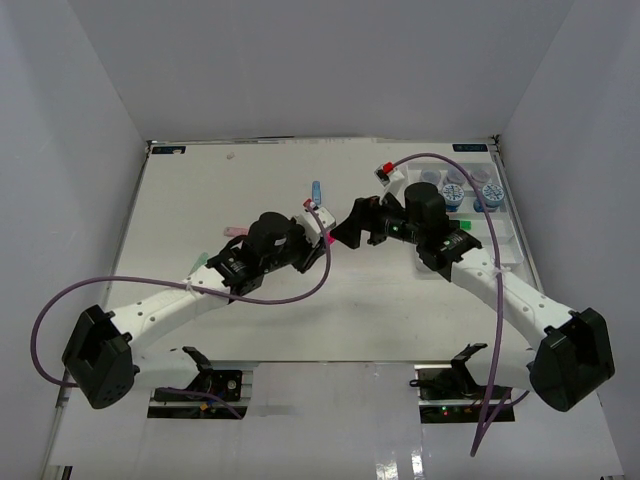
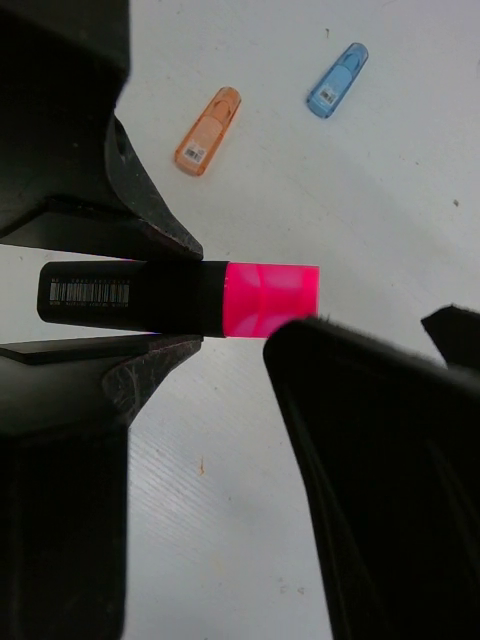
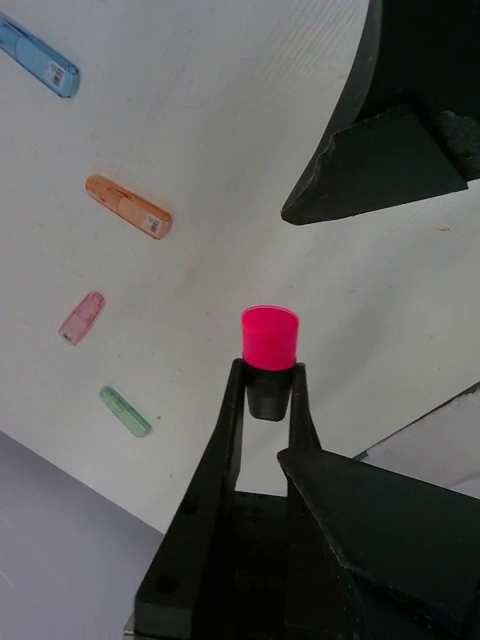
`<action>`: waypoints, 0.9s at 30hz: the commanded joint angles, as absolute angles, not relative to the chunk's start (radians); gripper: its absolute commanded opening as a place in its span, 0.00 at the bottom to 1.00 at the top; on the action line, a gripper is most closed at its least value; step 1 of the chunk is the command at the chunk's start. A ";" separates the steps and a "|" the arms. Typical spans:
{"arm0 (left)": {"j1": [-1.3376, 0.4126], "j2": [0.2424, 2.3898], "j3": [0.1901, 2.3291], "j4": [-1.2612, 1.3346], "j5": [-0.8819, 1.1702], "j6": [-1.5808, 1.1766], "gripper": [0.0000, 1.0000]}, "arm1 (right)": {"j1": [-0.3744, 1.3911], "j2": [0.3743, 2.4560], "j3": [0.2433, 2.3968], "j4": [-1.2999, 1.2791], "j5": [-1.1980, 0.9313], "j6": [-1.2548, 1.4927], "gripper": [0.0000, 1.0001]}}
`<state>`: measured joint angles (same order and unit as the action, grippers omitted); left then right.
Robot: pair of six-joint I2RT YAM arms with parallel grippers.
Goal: Sort the stationery into containers
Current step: Pick up the pen from the center of the board.
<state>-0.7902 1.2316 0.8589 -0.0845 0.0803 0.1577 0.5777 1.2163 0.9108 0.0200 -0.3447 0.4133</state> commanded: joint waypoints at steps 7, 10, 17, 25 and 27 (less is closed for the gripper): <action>-0.824 1.169 0.827 -0.031 0.077 0.173 0.23 | 0.604 1.272 0.982 0.084 -0.376 0.448 0.93; -0.822 1.152 0.812 -0.009 0.077 0.169 0.23 | 0.609 1.284 0.971 0.089 -0.388 0.453 0.90; -0.824 1.134 0.799 0.028 0.097 0.158 0.23 | 0.618 1.299 0.940 0.149 -0.459 0.472 0.77; -0.824 1.131 0.793 0.037 0.101 0.153 0.24 | 0.630 1.330 0.937 0.176 -0.503 0.489 0.65; -0.822 1.131 0.792 0.037 0.095 0.153 0.24 | 0.632 1.331 0.933 0.179 -0.503 0.491 0.59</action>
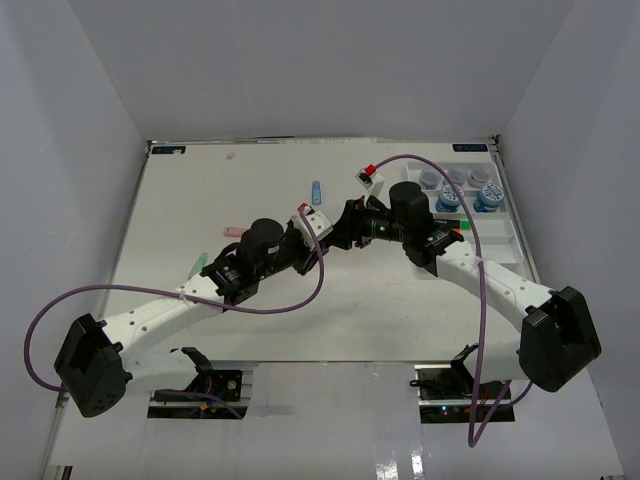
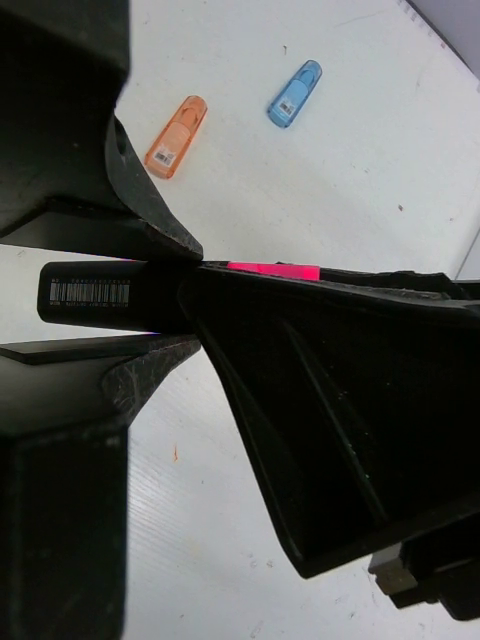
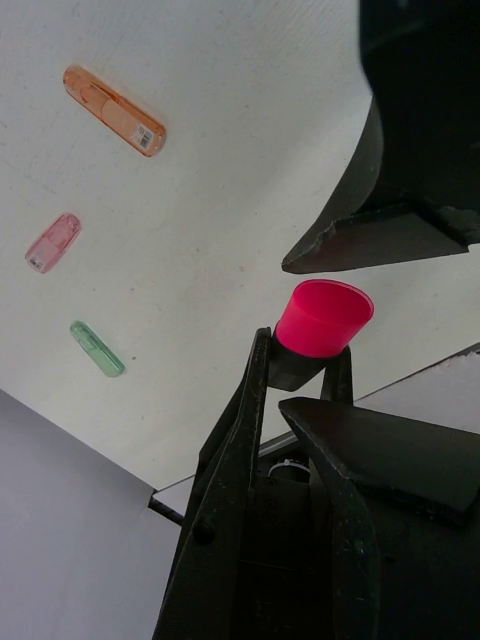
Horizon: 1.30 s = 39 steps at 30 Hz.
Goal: Sort the stationery into containers
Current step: Pick up the pen from the center of the board, then place the pen in the storage box.
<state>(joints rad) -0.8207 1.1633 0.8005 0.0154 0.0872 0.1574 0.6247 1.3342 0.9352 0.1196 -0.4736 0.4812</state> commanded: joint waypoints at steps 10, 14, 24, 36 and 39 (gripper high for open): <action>-0.822 1.127 0.781 0.048 0.075 0.158 0.27 | 0.634 1.299 0.911 0.166 -0.459 0.477 0.24; -0.822 1.127 0.778 0.051 0.058 0.160 0.35 | 0.630 1.302 0.905 0.163 -0.451 0.476 0.10; -0.824 1.154 0.791 0.041 -0.034 0.124 0.96 | 0.488 1.215 0.859 0.097 -0.327 0.419 0.08; -0.792 1.287 0.877 -0.070 -0.443 0.009 0.98 | -0.032 1.210 0.818 0.029 -0.295 0.365 0.08; -0.727 1.322 0.919 -0.132 -0.446 -0.090 0.98 | -0.100 1.270 0.842 0.032 -0.320 0.362 0.08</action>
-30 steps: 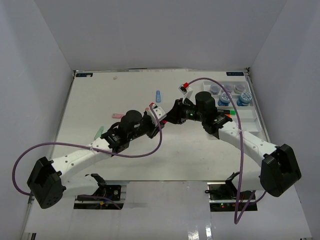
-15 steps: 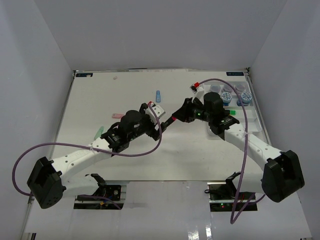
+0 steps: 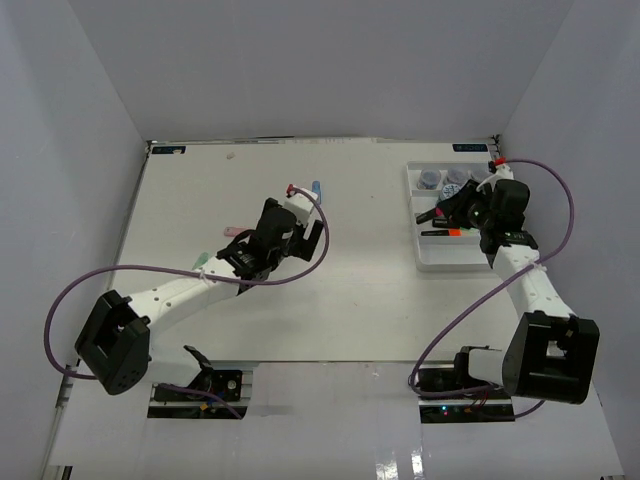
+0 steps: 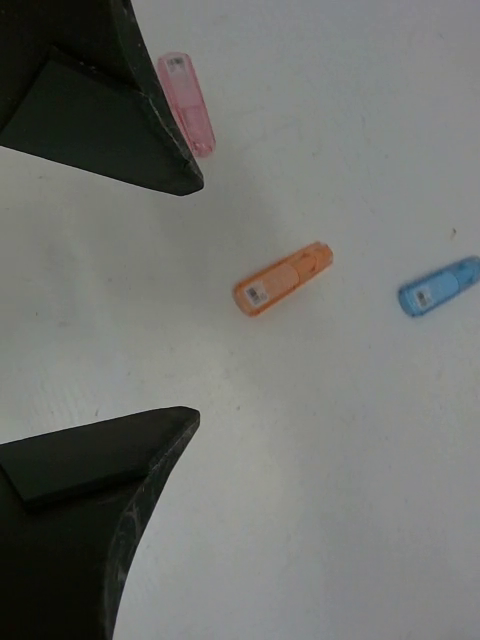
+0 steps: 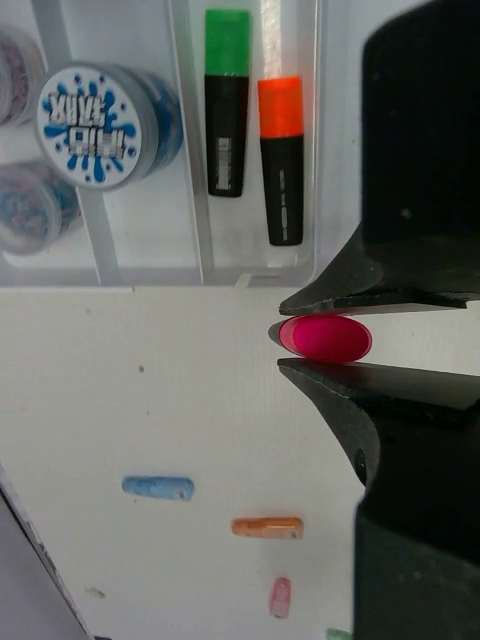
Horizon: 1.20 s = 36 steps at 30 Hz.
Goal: Sort the stationery into containers
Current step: Place the pen in the storage box, then pick up the pen from the center of the board.
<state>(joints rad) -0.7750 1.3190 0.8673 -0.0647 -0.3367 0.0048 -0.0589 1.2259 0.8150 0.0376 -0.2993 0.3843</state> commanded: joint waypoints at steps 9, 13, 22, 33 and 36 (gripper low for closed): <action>-0.634 1.313 0.930 -0.152 -0.414 -0.141 0.98 | -0.179 1.425 0.903 0.035 -0.370 0.364 0.08; -0.630 1.301 0.923 -0.143 -0.426 -0.143 0.98 | -0.181 1.495 0.917 0.037 -0.376 0.357 0.08; -0.629 1.285 0.916 -0.133 -0.452 -0.137 0.98 | -0.201 1.549 0.922 0.041 -0.295 0.347 0.43; -0.627 1.250 0.911 -0.127 -0.475 -0.147 0.98 | -0.206 1.355 0.986 -0.185 -0.100 0.241 0.98; -0.627 1.235 0.907 -0.126 -0.494 -0.152 0.98 | -0.203 1.223 0.974 -0.227 -0.087 0.215 0.90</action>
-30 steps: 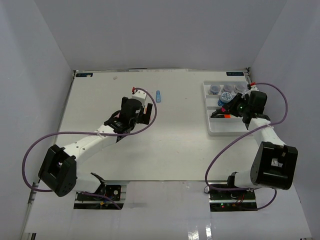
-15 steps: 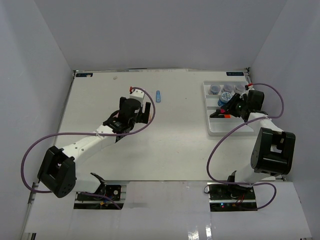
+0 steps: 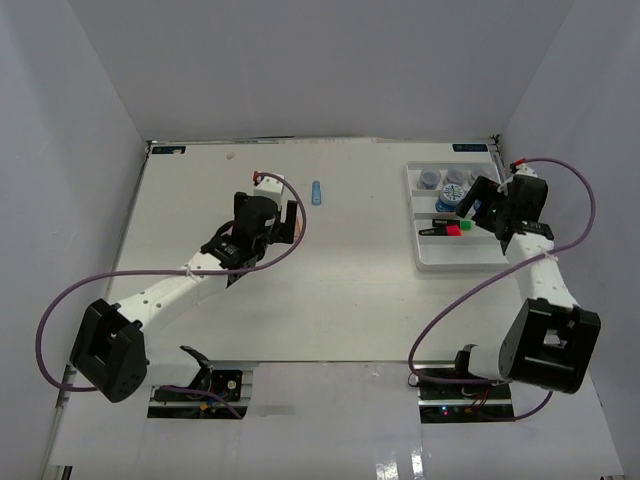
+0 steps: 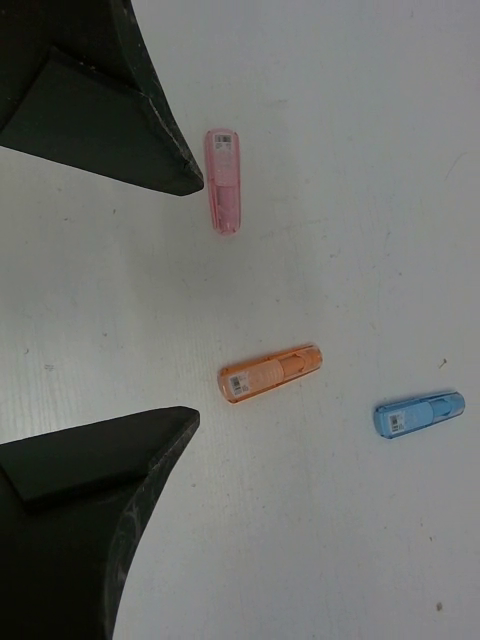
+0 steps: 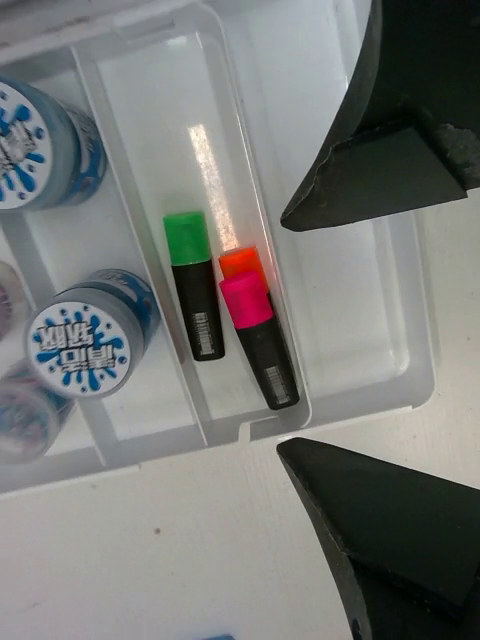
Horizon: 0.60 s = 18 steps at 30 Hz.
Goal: Sort the stationery into containers
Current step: Pick up the pen from the center of the board.
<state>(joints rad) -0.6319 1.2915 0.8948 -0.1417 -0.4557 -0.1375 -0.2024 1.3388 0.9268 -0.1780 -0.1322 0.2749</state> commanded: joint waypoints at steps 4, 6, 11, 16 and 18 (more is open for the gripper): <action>-0.626 1.224 0.904 -0.130 -0.523 -0.166 0.98 | -0.183 1.028 0.968 -0.245 -0.019 0.224 0.90; -0.624 1.223 0.900 -0.135 -0.541 -0.179 0.98 | -0.181 0.976 0.971 -0.261 -0.012 0.242 0.90; -0.597 1.220 0.890 -0.169 -0.607 -0.239 0.98 | -0.178 0.858 0.979 -0.284 -0.145 0.238 0.90; -0.433 1.233 0.868 -0.262 -0.542 -0.362 0.98 | -0.158 0.767 0.931 -0.232 -0.184 0.230 0.90; -0.337 1.235 0.856 -0.304 -0.471 -0.393 0.98 | -0.137 0.727 0.894 -0.207 -0.169 0.236 0.90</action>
<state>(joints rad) -0.4484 1.2602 0.8806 -0.2173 -0.5278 -0.3004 -0.1577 0.7776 0.9260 -0.2554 -0.1432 0.2493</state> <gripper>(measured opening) 0.979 0.900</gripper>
